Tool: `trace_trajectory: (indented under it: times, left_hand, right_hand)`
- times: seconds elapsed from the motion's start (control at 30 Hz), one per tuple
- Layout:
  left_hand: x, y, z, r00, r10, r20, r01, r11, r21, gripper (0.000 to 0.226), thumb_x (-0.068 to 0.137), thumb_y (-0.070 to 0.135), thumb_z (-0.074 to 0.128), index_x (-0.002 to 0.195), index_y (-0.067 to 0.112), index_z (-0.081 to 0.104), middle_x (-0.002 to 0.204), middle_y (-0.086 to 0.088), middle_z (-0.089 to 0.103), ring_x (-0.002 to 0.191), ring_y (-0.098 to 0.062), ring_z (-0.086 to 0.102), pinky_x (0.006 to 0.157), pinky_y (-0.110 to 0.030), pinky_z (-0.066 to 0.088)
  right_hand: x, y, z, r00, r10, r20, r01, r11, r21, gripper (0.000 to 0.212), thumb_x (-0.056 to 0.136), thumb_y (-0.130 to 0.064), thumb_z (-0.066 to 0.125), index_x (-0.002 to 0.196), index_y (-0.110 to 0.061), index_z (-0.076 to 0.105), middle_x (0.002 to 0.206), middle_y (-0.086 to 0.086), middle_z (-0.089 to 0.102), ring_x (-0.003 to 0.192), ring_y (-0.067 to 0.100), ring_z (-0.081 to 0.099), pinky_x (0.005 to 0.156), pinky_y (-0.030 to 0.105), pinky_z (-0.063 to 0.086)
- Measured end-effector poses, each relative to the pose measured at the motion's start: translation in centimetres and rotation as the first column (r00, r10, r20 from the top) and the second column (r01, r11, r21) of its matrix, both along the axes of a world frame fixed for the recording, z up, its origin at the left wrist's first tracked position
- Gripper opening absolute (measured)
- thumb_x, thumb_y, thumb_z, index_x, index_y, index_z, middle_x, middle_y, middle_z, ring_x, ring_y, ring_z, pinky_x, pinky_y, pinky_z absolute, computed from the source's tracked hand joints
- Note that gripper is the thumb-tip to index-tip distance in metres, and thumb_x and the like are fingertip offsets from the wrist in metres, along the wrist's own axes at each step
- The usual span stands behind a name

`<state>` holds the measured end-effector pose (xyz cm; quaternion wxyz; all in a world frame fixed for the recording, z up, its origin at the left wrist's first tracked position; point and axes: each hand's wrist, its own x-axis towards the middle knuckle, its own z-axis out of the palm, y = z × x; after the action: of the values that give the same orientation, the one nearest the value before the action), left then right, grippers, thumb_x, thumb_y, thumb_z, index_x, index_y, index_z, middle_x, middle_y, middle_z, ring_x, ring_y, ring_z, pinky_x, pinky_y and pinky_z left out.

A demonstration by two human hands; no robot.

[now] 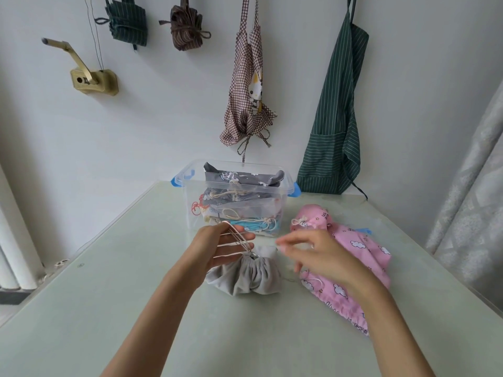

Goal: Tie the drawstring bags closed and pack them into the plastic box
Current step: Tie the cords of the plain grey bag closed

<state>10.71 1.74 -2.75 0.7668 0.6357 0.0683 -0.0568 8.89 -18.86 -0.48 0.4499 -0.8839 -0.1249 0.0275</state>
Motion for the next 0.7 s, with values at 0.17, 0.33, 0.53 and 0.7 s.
trace_trajectory:
  times: [0.17,0.33,0.53,0.7]
  left_hand:
    - [-0.1,0.0,0.1,0.999,-0.011,0.034,0.011,1.000,0.005,0.031,0.099,0.023,0.038,0.087,0.012,0.064,0.084,-0.004,0.076,0.072,-0.015,0.073,0.062,-0.023,0.058]
    - [0.2,1.5,0.3,0.984,0.171,0.057,-0.177,0.979,0.100,0.040,0.099,0.029,0.036,0.088,0.011,0.070,0.080,-0.001,0.075,0.076,-0.015,0.067,0.067,-0.026,0.052]
    - [0.5,3.6,-0.8,0.988,0.153,0.005,-0.141,0.902,0.407,0.026,0.088,0.029,0.059,0.085,0.006,0.070,0.089,-0.007,0.071,0.079,-0.018,0.064,0.066,-0.026,0.045]
    - [0.2,6.4,0.2,0.993,0.043,-0.108,0.031,0.800,0.599,0.033,0.079,0.026,0.073,0.104,0.005,0.069,0.104,-0.003,0.063,0.086,-0.011,0.058,0.059,-0.020,0.048]
  right_hand:
    - [-0.2,2.1,-2.0,0.979,0.093,-0.180,-0.115,0.986,-0.117,0.015,0.088,-0.008,0.060,0.102,-0.010,0.064,0.098,0.007,0.066,0.061,0.012,0.063,0.055,0.022,0.052]
    - [-0.1,1.6,-1.4,0.996,-0.003,-0.092,0.003,1.000,-0.001,0.004,0.080,-0.008,0.072,0.078,-0.010,0.070,0.072,0.012,0.070,0.057,0.011,0.064,0.064,0.021,0.054]
    - [-0.7,1.9,-1.2,0.998,-0.043,-0.053,0.035,0.989,-0.142,0.014,0.073,-0.010,0.076,0.065,-0.016,0.066,0.068,0.015,0.071,0.060,0.017,0.065,0.067,0.029,0.055]
    - [-0.8,1.6,-1.1,0.994,-0.105,-0.027,0.098,0.978,-0.184,0.019,0.066,-0.009,0.079,0.057,-0.015,0.064,0.060,0.006,0.069,0.070,0.025,0.070,0.074,0.038,0.056]
